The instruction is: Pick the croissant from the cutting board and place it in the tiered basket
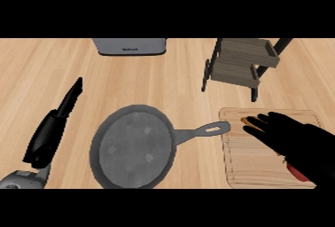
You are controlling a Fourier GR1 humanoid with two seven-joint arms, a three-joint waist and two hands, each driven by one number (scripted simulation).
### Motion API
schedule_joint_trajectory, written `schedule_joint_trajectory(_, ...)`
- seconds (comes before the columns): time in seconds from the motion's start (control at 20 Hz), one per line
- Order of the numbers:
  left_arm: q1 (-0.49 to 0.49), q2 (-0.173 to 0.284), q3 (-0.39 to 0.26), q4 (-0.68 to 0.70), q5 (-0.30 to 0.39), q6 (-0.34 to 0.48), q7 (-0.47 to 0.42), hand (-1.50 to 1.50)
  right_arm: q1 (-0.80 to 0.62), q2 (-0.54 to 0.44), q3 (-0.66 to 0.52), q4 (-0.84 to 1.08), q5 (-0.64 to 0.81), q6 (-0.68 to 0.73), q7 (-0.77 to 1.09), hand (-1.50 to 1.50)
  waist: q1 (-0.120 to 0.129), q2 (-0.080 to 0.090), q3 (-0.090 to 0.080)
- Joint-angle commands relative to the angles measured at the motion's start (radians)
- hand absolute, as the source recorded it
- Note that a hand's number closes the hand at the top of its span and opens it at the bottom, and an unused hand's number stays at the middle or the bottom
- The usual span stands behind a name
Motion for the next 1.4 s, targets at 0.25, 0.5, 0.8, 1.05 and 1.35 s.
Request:
schedule_joint_trajectory(0.25, 0.041, -0.006, 0.041, -0.064, 0.001, -0.048, 0.008, 0.00, 0.068, 0.200, 0.188, -0.001, 0.325, -0.003, 0.228, -1.50, 0.023, 0.006, 0.001)
schedule_joint_trajectory(0.5, 0.033, -0.025, 0.052, -0.048, -0.014, -0.064, 0.001, 0.00, 0.131, 0.208, 0.221, 0.068, 0.495, -0.072, 0.233, -1.50, 0.016, 0.005, 0.002)
schedule_joint_trajectory(0.8, -0.003, -0.092, 0.051, 0.039, -0.061, -0.060, -0.034, 0.00, 0.116, 0.264, 0.187, 0.239, 0.598, -0.125, 0.170, -1.50, 0.017, 0.008, 0.001)
schedule_joint_trajectory(1.05, -0.037, -0.095, 0.077, 0.032, -0.104, -0.085, 0.012, 0.00, 0.117, 0.278, 0.157, 0.221, 0.628, -0.009, 0.143, -1.50, 0.014, 0.007, 0.001)
schedule_joint_trajectory(1.35, -0.013, -0.150, 0.065, -0.001, -0.136, -0.095, 0.024, 0.00, 0.187, 0.254, 0.102, 0.236, 0.683, -0.010, 0.087, -1.50, 0.012, 0.006, 0.001)
